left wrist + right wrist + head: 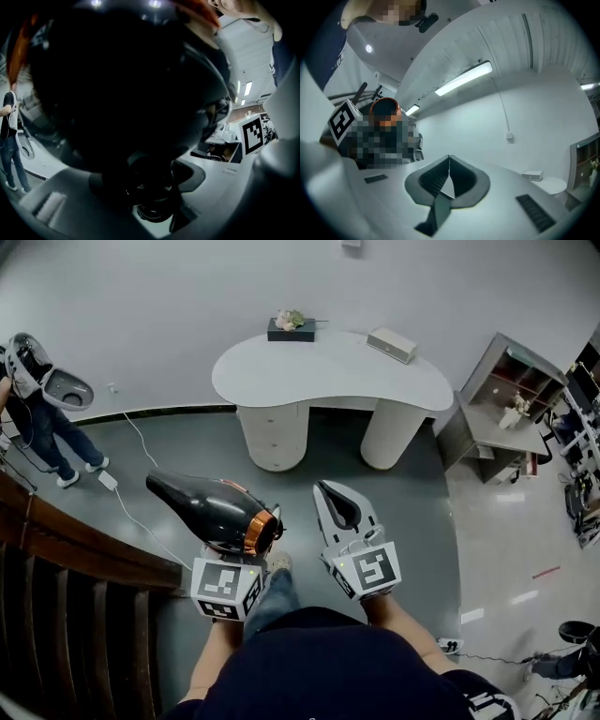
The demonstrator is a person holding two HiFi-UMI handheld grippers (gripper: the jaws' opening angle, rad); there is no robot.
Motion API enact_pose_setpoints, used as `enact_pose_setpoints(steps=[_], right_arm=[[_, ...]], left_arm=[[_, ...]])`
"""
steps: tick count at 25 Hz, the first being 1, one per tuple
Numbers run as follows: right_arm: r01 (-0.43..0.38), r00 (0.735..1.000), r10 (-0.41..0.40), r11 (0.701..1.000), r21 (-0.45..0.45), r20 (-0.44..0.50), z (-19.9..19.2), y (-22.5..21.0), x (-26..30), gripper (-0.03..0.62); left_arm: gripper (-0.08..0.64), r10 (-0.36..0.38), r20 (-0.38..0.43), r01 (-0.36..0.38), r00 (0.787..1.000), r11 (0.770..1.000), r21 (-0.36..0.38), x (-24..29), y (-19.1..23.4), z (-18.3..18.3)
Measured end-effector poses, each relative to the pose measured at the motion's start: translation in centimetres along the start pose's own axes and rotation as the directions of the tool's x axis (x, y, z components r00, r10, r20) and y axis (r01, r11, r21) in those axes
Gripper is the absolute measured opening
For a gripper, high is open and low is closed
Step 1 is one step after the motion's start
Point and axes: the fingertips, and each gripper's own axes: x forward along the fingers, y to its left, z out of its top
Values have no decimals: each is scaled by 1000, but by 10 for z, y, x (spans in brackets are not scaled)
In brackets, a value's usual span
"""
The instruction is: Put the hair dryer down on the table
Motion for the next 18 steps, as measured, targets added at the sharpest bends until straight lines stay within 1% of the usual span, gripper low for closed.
enact_pose_setpoints(steps=[5,10,13,15,18], right_arm=[[7,1000,-7,1000,1,-3,-8,-51,92,12],[16,1000,-16,999,33,-7,-29,-92,163,12],[28,999,-27,999,42,-22,-44,-108,202,12],[31,999,-29,999,45,-37,-53,-111,224,12],[43,997,-39,998,53,-69,-65,-117,243,12]], left_arm=[[238,1,30,-1,1000,1000,5,75,66,23],[238,0,31,-1,1000,1000,15,139,119,27],[238,-19,19,18,1000,1000,8,173,146,23],[238,-29,10,29,1000,1000,2,189,165,21],[238,-42,-9,42,999,999,-8,205,186,19]])
